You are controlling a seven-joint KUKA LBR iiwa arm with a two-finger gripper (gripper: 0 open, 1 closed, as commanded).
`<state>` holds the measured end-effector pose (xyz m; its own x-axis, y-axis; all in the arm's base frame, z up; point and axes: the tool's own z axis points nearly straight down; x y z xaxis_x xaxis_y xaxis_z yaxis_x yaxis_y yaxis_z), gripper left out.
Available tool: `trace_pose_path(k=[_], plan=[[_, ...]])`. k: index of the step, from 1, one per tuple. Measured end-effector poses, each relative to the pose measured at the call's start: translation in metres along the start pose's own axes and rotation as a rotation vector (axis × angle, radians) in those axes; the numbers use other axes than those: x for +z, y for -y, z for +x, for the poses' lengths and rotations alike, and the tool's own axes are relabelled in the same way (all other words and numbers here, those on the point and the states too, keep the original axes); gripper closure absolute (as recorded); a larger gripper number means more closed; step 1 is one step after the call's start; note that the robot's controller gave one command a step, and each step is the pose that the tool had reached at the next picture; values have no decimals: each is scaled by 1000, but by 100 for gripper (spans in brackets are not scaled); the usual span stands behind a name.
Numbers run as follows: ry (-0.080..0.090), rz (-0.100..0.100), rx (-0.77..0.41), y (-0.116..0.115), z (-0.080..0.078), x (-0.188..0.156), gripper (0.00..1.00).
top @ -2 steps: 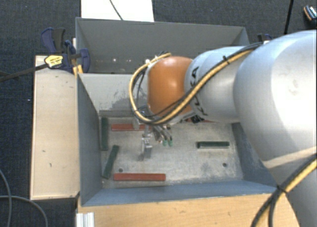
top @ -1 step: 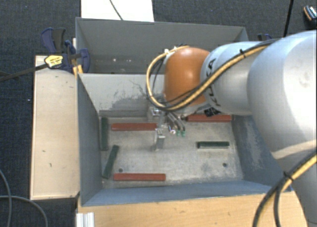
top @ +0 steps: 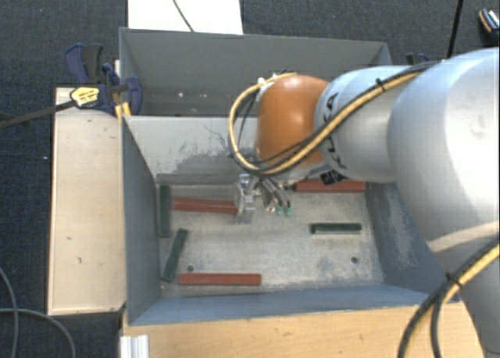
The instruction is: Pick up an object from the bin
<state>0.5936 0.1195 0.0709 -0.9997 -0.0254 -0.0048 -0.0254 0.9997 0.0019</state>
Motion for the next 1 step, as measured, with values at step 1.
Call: trace_pose_path(k=[1], plan=[[4, 2, -282, 31, 22, -141, 100]])
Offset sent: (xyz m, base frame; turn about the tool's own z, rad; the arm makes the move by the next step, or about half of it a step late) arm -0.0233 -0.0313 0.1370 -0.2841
